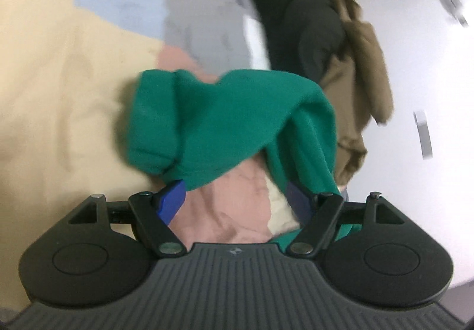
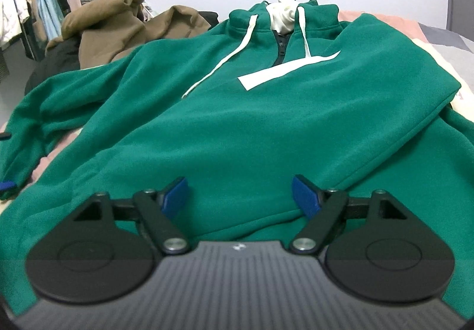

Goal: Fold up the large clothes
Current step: 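Grasp the other sleeve cuff with the left tool and lift it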

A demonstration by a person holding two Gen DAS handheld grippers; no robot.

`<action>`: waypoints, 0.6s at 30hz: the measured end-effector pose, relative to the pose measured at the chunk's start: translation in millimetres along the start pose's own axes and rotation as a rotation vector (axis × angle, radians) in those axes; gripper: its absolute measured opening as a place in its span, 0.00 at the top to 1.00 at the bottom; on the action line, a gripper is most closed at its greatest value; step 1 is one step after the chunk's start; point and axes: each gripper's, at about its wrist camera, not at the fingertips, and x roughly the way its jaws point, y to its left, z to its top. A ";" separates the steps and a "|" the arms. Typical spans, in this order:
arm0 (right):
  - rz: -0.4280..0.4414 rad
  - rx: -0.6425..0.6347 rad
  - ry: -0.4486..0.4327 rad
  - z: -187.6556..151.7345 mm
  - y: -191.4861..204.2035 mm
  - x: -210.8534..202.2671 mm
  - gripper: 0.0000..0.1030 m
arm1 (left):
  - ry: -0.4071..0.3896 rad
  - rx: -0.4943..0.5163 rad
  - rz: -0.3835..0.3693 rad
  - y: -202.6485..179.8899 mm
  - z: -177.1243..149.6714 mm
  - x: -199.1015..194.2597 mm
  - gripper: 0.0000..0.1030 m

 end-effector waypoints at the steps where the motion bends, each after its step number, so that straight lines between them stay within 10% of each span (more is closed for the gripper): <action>1: -0.002 0.000 0.000 0.2 0.2 0.1 0.23 | -0.004 -0.027 0.017 4.1 2.3 -2.4 0.24; 18: -0.047 -0.057 -0.009 -2.4 10.1 5.1 0.22 | -0.117 -0.199 0.087 24.7 25.1 19.5 0.24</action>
